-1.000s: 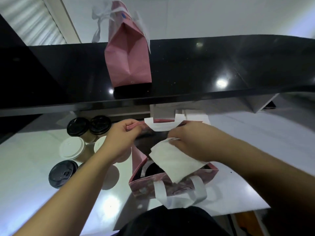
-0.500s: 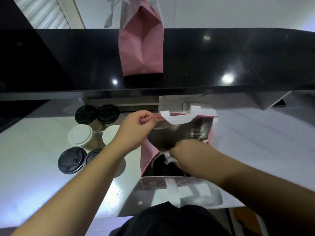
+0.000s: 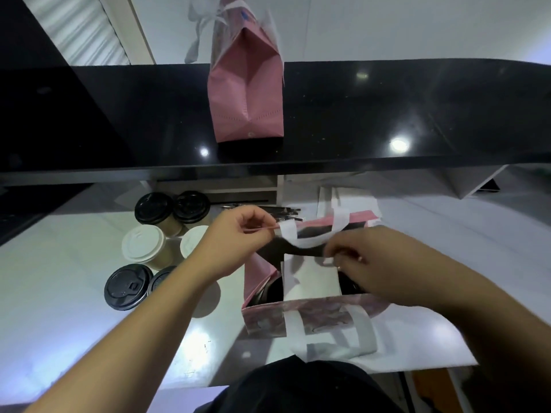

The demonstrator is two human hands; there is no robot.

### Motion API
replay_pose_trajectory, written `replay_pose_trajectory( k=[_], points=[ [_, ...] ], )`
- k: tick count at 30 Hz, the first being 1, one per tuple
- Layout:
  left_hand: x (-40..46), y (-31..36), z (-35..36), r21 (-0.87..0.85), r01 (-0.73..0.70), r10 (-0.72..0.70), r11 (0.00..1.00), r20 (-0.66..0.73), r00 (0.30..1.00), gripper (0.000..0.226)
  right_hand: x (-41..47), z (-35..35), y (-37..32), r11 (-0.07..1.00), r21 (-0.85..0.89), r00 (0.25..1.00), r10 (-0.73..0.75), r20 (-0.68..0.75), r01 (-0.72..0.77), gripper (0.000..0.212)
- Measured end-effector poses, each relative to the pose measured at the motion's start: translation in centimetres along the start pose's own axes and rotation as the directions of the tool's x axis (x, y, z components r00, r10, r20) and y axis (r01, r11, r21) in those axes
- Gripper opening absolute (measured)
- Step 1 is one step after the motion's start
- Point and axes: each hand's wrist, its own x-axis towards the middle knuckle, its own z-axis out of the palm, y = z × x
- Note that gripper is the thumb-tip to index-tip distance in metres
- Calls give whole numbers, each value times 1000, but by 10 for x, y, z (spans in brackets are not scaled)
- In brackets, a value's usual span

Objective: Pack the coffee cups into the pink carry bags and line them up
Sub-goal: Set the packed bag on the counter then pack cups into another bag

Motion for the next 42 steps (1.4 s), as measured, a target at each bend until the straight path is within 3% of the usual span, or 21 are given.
replay_pose_trajectory(
  k=[3,5,7,9,11,14,16,19,21,25,31,34,37,39,42],
  points=[
    [-6,0,0,27,13,-14,1000,40,999,14,-28,-7,23,997,71,985,23,-174,-11,14],
    [-13,2,0,102,-15,9,995,53,999,20,-40,1,41,992,120,982,61,-176,-40,11],
    [-20,2,-2,172,-45,33,984,69,997,33,-48,14,58,973,221,986,102,-130,-71,43],
    [-29,2,-3,242,-44,28,969,69,997,51,-52,26,68,942,326,990,115,-83,-82,62],
    [-40,1,-4,300,-30,37,954,-19,999,60,-53,36,75,914,398,992,106,-69,-70,69],
    [-61,-6,-9,196,-28,65,980,-186,980,39,-51,47,81,880,474,995,65,-69,-24,69],
    [-78,-13,-12,22,3,-2,1000,-68,998,35,-49,54,85,870,493,998,33,-50,-4,68],
    [-101,-25,-7,86,79,-93,993,173,981,57,-44,63,92,877,481,1000,6,-29,9,71],
    [-104,-29,1,136,73,-100,988,199,975,65,-38,66,93,876,480,999,-15,-46,35,68],
    [-97,-29,19,72,41,-52,997,154,987,56,-27,73,94,840,538,997,-45,-57,69,67],
    [-91,-41,31,-272,164,-158,948,44,986,36,-20,79,96,783,608,989,-59,-137,131,37],
    [-85,-49,32,-372,180,-196,910,-4,981,49,-17,78,94,679,732,995,33,-95,47,27],
    [-78,-55,30,-365,190,-224,911,-54,973,75,-13,82,98,648,761,986,111,-124,23,7],
    [-74,-56,26,-282,185,-200,941,-24,979,82,-10,85,100,589,808,975,176,-136,7,20],
    [-69,-55,19,-116,122,-123,986,-5,992,61,-6,83,100,609,793,969,204,-137,-16,57]
  ],
)
